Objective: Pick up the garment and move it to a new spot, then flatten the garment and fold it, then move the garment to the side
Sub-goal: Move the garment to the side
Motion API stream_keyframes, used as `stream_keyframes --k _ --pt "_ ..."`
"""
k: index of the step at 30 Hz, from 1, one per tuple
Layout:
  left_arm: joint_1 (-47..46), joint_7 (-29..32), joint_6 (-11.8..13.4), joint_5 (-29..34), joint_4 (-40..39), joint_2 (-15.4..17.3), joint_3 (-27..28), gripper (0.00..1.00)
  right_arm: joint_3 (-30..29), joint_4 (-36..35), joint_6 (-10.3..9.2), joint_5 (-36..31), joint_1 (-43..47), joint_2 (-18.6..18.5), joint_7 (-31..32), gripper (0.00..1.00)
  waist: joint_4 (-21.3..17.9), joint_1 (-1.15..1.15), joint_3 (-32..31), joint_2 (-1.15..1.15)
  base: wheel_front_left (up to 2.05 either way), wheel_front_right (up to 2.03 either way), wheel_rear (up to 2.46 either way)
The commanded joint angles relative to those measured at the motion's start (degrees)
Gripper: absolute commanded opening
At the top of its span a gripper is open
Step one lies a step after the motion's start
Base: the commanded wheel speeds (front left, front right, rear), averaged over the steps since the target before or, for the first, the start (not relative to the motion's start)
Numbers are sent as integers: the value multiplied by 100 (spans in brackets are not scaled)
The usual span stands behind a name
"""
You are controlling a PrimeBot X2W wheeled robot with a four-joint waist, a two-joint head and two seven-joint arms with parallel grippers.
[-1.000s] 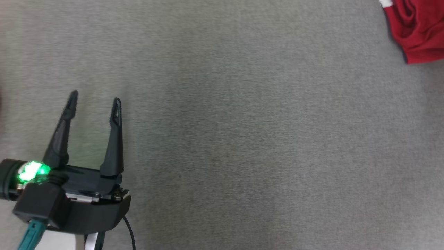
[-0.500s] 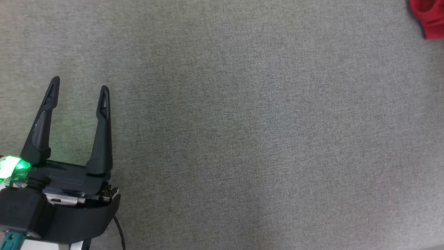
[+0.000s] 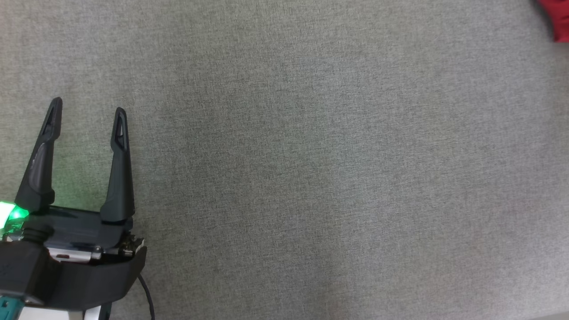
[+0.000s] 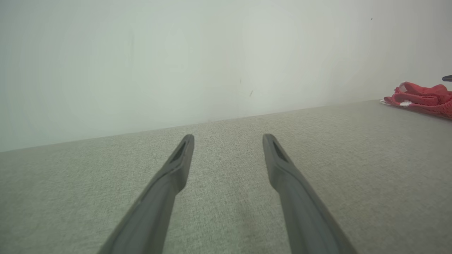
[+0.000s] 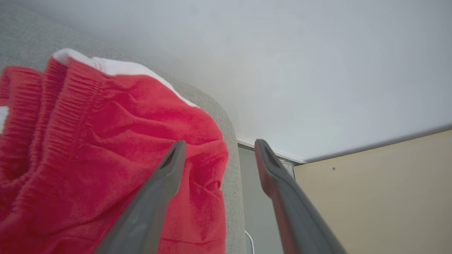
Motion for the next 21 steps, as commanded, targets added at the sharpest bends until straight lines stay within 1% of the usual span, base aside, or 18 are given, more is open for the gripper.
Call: stream_keyframes --k 1,5,7,11,17,21 --pt "71 -31 23 -27 33 20 11 100 -63 -31 -19 -74 60 20 10 100 1 0 -43 -1 0 0 0" --pt "88 -97 69 -59 205 -23 12 100 -360 -171 -18 -165 191 89 -188 100 26 0 -206 -1 0 0 0" --pt "121 -151 76 -96 351 -67 0 100 -486 -284 -18 -250 259 124 -335 100 65 0 -355 -1 0 0 0" --pt "245 -290 159 -178 739 -159 35 100 -827 -511 -18 -216 436 292 -732 100 176 0 -755 -1 0 0 0" --pt "461 -404 272 -271 1197 -279 99 100 -1091 -808 -18 -170 848 703 -1165 100 385 0 -1330 -1 0 0 0" --pt "630 -453 320 -292 1477 -363 122 100 -1293 -934 -18 -185 1308 1028 -1445 100 556 0 -1706 -1 0 0 0"
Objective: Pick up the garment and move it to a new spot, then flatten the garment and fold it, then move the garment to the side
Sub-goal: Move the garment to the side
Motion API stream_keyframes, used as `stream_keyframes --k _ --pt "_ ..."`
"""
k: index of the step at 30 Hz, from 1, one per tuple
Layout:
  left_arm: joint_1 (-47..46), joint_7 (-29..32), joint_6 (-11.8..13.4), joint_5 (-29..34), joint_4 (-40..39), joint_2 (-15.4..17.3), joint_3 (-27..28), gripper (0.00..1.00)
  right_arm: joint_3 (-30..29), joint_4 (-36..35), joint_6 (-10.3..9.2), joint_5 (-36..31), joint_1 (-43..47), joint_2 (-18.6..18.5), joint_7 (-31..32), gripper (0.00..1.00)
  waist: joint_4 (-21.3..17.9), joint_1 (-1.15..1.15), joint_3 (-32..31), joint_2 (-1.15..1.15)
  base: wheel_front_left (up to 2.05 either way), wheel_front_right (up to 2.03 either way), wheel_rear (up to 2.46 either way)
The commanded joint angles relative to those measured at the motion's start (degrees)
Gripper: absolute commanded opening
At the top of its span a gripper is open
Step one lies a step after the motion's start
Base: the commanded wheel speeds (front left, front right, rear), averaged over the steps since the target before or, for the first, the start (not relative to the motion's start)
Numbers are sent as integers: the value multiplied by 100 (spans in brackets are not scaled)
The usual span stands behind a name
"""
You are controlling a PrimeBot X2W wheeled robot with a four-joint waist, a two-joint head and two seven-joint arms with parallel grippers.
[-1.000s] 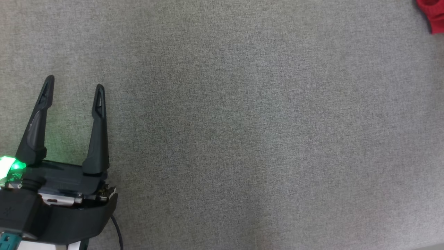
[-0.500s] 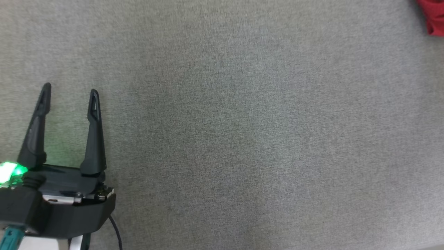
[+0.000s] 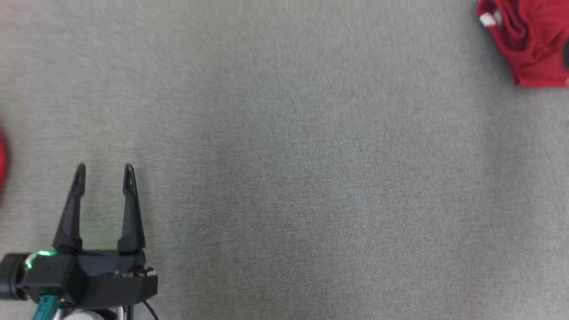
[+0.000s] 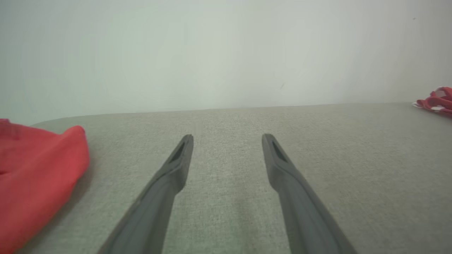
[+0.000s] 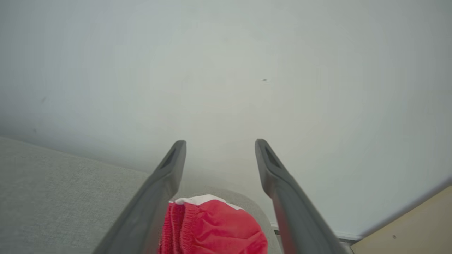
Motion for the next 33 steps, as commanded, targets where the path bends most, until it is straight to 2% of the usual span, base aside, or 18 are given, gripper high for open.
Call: stream_keyframes --k 1,10,21,27,33 --pt "105 -38 17 -4 74 -44 9 100 -76 -39 -17 3 243 106 -98 100 319 1 -511 0 0 0 0" --pt "454 -62 50 -39 532 -216 17 100 -571 -197 -17 -134 1564 891 -659 100 649 1 -1250 0 0 0 0" --pt "771 -61 21 -8 818 -346 36 100 -383 -573 -17 106 2750 1421 -858 100 716 1 -1873 0 0 0 0" --pt "866 -62 -8 -20 954 -394 117 100 -364 -1346 -17 292 3619 1674 -863 100 671 1 -2086 0 0 0 0" --pt "963 -62 -15 10 1054 -448 150 100 -550 -2101 -17 414 4587 2085 -864 100 585 1 -2259 0 0 0 0"
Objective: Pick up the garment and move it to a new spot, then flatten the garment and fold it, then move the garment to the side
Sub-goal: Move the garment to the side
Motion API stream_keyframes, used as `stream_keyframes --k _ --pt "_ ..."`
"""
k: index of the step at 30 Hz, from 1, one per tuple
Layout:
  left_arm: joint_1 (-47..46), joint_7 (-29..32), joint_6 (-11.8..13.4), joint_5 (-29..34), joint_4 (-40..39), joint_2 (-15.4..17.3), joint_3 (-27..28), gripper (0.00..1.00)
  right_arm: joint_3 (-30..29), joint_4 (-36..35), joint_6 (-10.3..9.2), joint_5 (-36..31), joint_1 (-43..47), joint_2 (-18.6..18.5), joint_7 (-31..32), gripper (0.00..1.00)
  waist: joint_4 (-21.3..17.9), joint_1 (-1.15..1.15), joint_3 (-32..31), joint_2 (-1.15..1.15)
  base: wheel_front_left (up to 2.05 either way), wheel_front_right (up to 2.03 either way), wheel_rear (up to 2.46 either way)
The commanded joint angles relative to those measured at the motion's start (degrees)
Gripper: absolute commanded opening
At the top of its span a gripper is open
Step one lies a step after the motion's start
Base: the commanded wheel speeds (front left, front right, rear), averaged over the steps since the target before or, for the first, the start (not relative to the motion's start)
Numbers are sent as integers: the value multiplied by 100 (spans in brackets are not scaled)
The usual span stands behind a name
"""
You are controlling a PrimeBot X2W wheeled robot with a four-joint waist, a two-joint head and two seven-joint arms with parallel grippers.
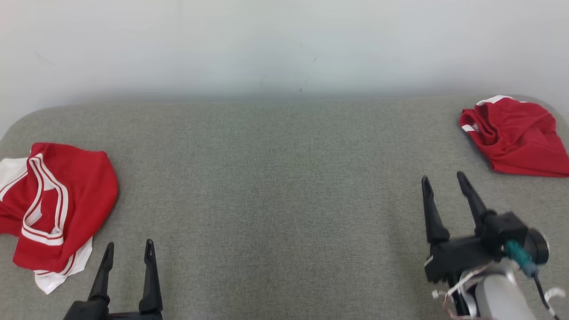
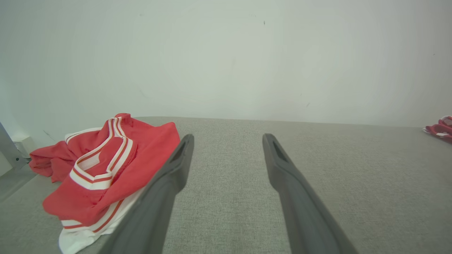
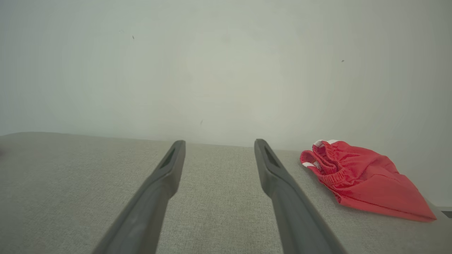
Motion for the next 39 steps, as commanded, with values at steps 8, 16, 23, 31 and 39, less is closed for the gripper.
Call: stream_keyframes --k 8,16,23,31,39 --pt "267 -13 -20 131 87 -80 30 100 -30 -975 -17 -112 1250 455 -16 100 -168 1 -243 1 0 0 0" --pt "346 -13 19 176 178 -118 62 100 126 -1457 -17 -209 1751 612 -16 100 -200 1 -271 1 0 0 0" --pt "352 -13 36 287 325 -125 31 100 217 -1329 -17 -293 1847 624 -16 100 -157 1 -281 1 0 0 0" --pt "300 -13 74 417 592 -72 -16 100 275 -1249 -17 -281 1865 639 -15 100 -87 1 -308 1 0 0 0" --pt "294 -13 116 443 565 -34 1 100 121 -1212 -17 -203 1892 640 -16 100 -26 1 -352 1 0 0 0"
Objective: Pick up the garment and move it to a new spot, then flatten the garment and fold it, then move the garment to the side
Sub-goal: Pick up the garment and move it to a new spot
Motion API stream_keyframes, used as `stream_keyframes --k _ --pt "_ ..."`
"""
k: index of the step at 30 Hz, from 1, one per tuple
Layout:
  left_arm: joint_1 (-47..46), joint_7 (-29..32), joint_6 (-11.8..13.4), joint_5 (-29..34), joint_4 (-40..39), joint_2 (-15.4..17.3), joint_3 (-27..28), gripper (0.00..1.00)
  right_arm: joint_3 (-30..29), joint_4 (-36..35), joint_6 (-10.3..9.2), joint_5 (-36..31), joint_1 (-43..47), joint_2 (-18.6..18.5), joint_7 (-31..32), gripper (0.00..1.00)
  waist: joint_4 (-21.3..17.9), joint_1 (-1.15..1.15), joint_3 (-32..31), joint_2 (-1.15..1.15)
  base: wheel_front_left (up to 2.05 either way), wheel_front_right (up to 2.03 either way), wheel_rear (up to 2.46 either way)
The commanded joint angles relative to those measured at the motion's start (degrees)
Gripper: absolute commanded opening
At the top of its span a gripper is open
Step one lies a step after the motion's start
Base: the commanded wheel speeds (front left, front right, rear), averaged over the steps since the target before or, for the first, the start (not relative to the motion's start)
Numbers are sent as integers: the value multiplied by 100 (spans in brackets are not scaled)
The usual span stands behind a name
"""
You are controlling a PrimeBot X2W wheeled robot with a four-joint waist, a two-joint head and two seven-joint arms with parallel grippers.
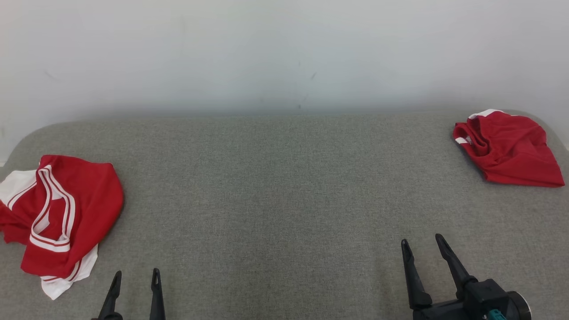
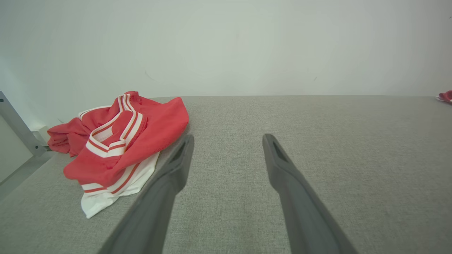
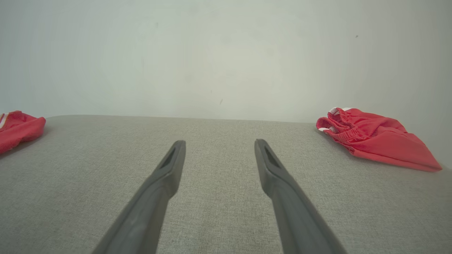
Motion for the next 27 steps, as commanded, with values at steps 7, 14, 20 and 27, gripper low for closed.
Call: stream_keyframes --k 7,14,20,27 --pt "76 -13 55 -23 -102 16 19 100 -122 -113 -18 180 82 15 -3 100 21 0 -12 0 0 0 0" --pt "89 -13 84 -141 -157 -12 52 100 -196 -98 -18 489 113 17 -3 100 26 0 -37 0 0 0 0" --pt "135 -13 117 -178 -173 -13 57 100 -190 -61 -18 585 116 16 -3 100 27 0 -61 0 0 0 0" --pt "150 -13 133 -204 -155 -4 39 100 -192 -27 -18 616 121 16 -2 100 40 0 -72 0 0 0 0"
